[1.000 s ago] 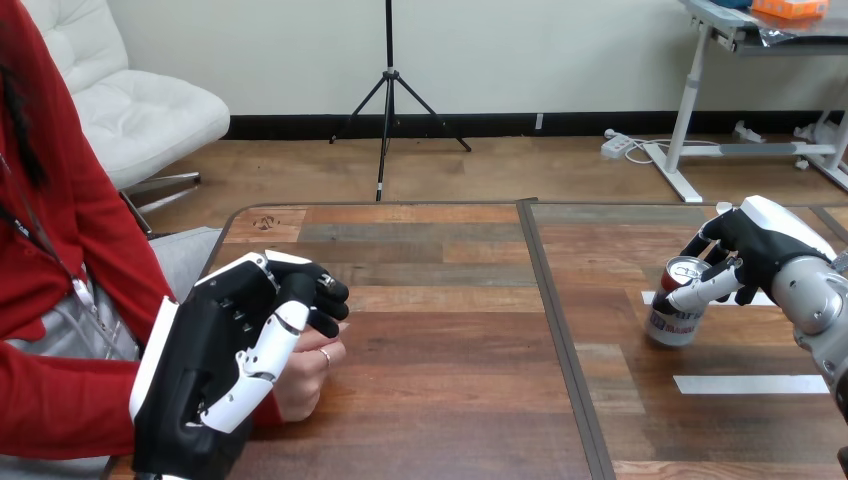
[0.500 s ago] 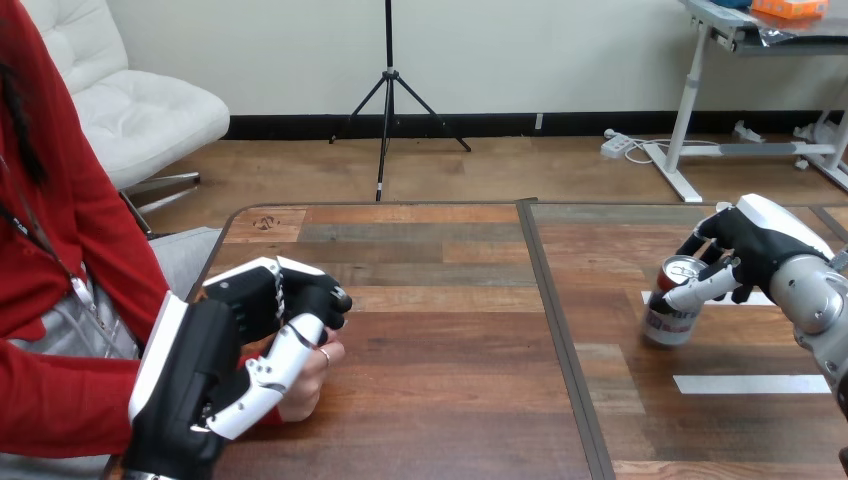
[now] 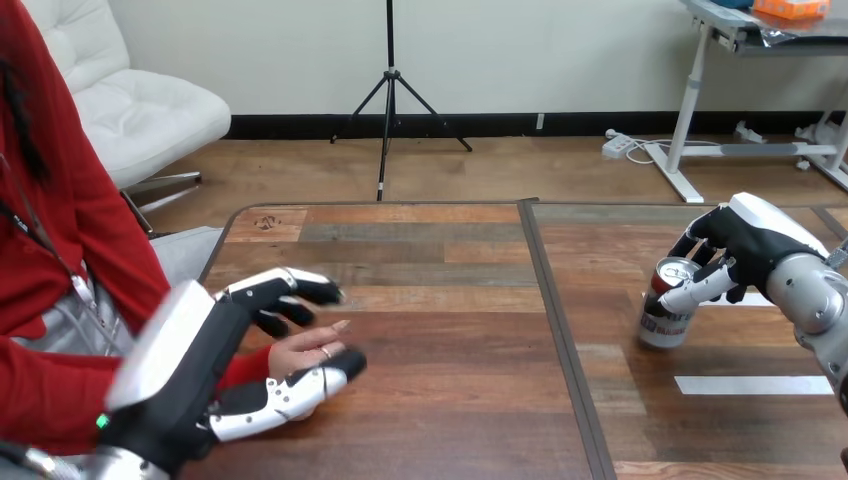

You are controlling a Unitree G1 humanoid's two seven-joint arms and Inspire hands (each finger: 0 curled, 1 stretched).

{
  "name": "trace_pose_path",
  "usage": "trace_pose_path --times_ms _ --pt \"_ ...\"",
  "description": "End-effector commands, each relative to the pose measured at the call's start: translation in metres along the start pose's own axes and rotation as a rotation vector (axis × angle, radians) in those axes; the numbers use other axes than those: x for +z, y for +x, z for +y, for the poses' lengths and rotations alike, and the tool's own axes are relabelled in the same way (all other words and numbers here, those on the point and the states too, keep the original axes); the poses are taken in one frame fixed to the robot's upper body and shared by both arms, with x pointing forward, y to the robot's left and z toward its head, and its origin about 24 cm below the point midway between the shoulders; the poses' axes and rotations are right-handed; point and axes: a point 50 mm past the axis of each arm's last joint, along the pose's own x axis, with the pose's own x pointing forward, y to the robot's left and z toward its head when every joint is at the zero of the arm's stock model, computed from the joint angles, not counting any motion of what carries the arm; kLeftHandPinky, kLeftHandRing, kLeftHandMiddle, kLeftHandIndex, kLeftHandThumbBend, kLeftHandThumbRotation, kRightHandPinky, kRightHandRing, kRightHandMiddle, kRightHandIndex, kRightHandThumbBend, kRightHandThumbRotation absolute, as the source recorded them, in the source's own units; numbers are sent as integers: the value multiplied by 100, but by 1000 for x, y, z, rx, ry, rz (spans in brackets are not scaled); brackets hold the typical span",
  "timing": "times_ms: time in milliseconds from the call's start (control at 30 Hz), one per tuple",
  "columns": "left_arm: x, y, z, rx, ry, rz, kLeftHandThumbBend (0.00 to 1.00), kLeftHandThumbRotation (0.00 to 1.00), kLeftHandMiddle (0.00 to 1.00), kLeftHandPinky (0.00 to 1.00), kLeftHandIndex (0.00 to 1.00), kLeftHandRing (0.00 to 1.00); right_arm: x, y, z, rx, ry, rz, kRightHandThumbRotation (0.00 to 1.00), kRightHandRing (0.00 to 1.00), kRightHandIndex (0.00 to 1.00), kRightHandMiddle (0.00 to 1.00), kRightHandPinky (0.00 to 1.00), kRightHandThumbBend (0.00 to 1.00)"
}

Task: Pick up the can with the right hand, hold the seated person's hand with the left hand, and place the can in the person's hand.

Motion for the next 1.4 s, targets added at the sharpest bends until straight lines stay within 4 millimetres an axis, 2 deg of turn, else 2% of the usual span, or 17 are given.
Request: trace_pose_path --times_ms 0,600,867,1367 --pt "22 19 27 70 216 -115 97 57 84 70 82 81 26 -1 -55 -144 -28 -104 0 35 47 41 30 74" --pt "23 40 34 31 564 -77 100 40 83 66 80 79 27 -3 -58 -152 -37 -127 0 35 49 41 31 73" --pt "21 45 33 19 607 -43 100 33 82 63 79 77 27 -3 -58 -149 -48 -133 0 36 49 42 32 73" --pt "11 51 30 0 631 44 100 28 79 61 77 75 26 -3 -57 -146 -48 -128 0 37 48 42 32 73"
